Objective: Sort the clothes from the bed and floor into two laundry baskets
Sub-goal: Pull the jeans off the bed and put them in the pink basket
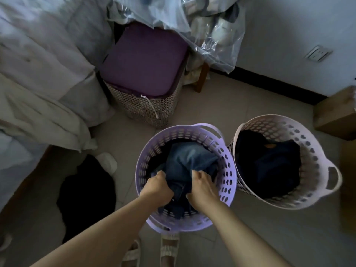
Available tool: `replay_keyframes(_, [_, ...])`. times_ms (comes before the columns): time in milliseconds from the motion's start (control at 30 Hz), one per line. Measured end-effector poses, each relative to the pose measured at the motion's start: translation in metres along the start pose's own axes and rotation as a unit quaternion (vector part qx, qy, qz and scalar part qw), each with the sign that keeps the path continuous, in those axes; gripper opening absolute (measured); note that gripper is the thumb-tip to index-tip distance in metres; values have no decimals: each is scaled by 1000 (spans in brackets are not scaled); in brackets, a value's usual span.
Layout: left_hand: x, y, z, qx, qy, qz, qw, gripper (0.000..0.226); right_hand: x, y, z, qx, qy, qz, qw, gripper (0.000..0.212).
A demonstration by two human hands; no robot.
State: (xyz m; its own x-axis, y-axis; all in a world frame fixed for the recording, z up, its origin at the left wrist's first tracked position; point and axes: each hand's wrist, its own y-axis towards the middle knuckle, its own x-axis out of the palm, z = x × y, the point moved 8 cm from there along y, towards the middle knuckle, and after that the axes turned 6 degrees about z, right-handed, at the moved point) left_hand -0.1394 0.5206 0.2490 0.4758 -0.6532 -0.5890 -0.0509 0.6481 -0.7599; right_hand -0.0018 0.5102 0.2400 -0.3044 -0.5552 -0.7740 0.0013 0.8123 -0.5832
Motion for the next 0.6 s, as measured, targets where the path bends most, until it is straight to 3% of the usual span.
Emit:
replay_keyframes(133, [-2, 1, -6, -3, -15, 5, 1000, 63, 1, 1, -3, 1, -8, -7, 1000, 56])
replay_keyframes(333, [-17, -8, -19, -4, -55, 14, 998, 66, -16, -4, -28, -21, -19, 1, 1000, 60])
replay_keyframes(600, [-54, -28, -60, -13, -110, 68, 991, 53, -27, -16, -99, -83, -67, 5, 994, 58])
